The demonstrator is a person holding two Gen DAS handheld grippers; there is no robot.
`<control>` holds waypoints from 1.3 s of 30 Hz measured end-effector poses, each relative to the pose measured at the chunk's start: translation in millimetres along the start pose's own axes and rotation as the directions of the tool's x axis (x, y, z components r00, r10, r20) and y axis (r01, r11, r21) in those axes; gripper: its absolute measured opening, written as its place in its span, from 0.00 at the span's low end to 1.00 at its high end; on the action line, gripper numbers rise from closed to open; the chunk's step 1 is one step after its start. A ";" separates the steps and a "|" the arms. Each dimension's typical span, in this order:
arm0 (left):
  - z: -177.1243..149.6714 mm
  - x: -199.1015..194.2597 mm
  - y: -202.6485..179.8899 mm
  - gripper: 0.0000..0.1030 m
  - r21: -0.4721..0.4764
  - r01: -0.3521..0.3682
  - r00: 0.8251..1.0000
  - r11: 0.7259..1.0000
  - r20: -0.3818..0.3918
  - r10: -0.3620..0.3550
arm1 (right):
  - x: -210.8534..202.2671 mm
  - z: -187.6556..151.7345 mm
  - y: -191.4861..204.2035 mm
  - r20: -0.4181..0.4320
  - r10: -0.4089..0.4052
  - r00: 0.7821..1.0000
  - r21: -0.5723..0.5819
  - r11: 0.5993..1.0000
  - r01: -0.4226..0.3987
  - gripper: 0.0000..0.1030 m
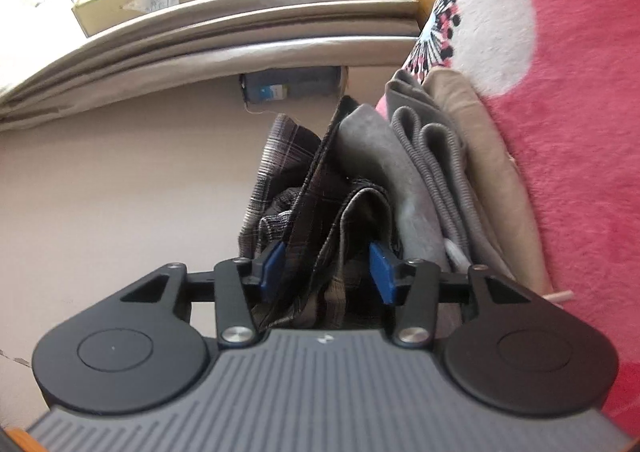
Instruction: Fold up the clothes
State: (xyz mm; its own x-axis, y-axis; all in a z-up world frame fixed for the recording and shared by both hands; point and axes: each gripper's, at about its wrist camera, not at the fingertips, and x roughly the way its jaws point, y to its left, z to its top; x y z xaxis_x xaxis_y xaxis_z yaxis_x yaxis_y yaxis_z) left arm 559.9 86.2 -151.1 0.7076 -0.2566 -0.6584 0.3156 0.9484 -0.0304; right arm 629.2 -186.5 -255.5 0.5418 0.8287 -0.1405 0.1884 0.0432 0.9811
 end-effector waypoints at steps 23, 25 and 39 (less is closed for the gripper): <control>-18.3 -22.3 14.9 0.21 -0.048 0.080 0.995 0.996 0.065 -0.077 | 56.2 35.0 65.6 0.032 -0.038 0.999 -0.243 0.969 0.045 0.75; -19.6 -22.7 9.9 0.21 -0.028 0.082 0.995 0.996 0.067 -0.080 | 58.9 36.6 68.0 0.028 -0.040 0.999 -0.280 0.959 0.046 0.64; -24.1 2.7 -24.1 0.22 0.072 0.101 0.994 0.992 -0.039 -0.098 | 28.1 50.3 50.4 0.080 -0.079 0.994 -0.433 0.895 0.106 0.65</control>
State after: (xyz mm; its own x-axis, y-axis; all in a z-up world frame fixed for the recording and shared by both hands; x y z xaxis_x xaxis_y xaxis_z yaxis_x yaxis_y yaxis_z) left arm 538.9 67.1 -170.4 0.6479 -0.3411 -0.6811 0.4302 0.9017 -0.0424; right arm 695.1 -189.1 -216.7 0.5890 0.7752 -0.2282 -0.1283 0.3684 0.9208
